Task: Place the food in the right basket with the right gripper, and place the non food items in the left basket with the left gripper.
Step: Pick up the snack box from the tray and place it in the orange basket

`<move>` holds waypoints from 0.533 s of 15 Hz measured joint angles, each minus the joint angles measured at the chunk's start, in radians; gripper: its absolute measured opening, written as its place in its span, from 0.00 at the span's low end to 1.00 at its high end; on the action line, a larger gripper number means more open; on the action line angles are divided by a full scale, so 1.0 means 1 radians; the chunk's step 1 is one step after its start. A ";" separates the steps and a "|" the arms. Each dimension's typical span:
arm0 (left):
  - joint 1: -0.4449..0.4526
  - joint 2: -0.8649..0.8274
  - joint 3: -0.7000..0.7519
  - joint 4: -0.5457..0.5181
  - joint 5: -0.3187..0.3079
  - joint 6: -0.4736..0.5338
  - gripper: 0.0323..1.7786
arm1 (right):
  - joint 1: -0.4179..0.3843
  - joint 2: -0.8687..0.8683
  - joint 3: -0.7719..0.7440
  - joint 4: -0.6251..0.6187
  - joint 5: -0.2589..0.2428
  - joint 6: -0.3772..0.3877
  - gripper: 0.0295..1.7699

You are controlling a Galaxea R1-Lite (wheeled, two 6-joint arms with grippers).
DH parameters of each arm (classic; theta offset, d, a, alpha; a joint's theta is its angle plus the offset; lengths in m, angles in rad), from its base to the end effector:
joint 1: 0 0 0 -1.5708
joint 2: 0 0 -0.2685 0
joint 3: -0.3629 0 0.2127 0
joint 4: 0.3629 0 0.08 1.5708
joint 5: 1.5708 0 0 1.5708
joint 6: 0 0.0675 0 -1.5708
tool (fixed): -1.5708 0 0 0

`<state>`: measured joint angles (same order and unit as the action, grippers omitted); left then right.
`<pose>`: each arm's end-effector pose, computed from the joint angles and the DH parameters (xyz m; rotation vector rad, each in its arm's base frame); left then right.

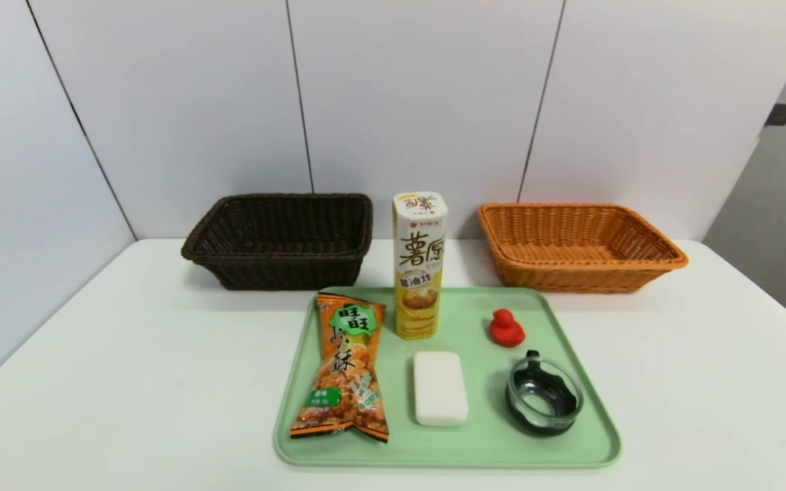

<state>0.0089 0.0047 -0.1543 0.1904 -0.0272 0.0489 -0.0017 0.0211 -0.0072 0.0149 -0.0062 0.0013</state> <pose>0.0642 -0.0013 0.0995 0.0482 0.0403 -0.0193 0.0789 -0.0006 0.0742 0.0012 0.0288 -0.0079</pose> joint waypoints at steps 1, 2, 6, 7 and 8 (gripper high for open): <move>0.000 0.012 -0.070 0.079 -0.011 0.000 0.95 | 0.000 0.007 -0.001 0.000 0.000 -0.002 0.97; 0.000 0.036 -0.137 0.147 -0.020 -0.002 0.95 | 0.000 0.014 -0.005 0.001 0.002 -0.010 0.97; -0.001 0.207 -0.340 0.267 -0.033 -0.007 0.95 | 0.001 0.058 -0.192 0.136 0.023 0.001 0.97; -0.001 0.262 -0.387 0.270 -0.034 -0.011 0.95 | 0.002 0.087 -0.278 0.197 0.034 0.012 0.97; -0.001 0.314 -0.431 0.274 -0.035 -0.025 0.95 | 0.002 0.132 -0.372 0.263 0.044 0.034 0.97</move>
<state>0.0081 0.3189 -0.5853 0.4643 -0.0626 0.0240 0.0000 0.1530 -0.3789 0.2779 0.0374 0.0349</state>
